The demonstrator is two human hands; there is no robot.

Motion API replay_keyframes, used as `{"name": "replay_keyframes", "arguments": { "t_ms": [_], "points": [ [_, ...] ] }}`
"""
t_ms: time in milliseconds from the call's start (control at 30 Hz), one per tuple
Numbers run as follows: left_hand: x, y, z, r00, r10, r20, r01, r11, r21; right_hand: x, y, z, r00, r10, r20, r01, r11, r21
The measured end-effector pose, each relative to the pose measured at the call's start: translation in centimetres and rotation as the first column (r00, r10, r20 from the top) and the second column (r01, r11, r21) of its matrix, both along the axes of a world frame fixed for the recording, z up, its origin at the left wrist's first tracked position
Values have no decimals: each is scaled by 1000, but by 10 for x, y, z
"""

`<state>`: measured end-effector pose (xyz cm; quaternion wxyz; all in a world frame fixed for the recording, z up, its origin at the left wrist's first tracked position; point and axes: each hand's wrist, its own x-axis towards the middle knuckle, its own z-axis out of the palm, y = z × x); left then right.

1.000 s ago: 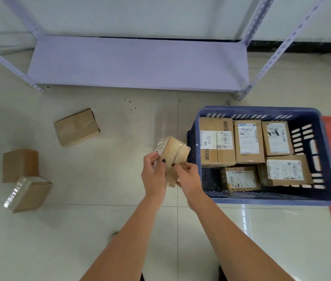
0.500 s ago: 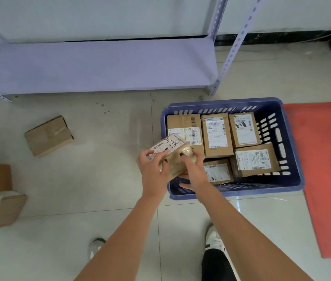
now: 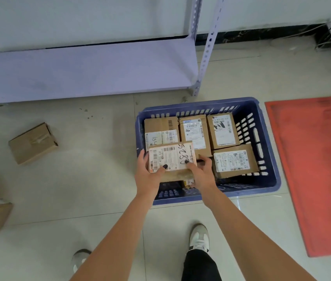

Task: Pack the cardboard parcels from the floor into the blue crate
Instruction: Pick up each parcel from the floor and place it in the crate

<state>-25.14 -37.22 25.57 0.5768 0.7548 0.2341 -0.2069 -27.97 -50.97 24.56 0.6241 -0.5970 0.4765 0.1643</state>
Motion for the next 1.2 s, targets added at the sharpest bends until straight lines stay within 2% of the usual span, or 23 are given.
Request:
{"name": "replay_keyframes", "arguments": {
  "t_ms": [100,267,500,700,867,1000,1200],
  "points": [
    [-2,-21,0,998,-68,10,67,996,59,-10,-21,-1,995,103,17,-103,995,11],
    [-15,-37,-12,974,-226,-22,222,924,313,-27,-46,-9,975,223,-14,-223,975,-13],
    [-41,-29,-46,974,-219,-63,225,879,421,-38,-37,-39,913,390,-121,-405,903,-143],
    [-37,-23,-64,952,-263,-154,305,806,507,-28,-25,-59,809,548,-212,-586,777,-228],
    [-25,-24,-84,936,-244,-253,342,797,498,-16,-14,-79,739,619,-268,-670,719,-187],
    [-15,-20,-103,921,-226,-318,359,808,467,-10,-2,-99,733,623,-273,-668,735,-117],
    [-2,-13,-127,890,-217,-401,392,814,429,1,10,-131,664,671,-330,-715,699,-17]
  ]
}}
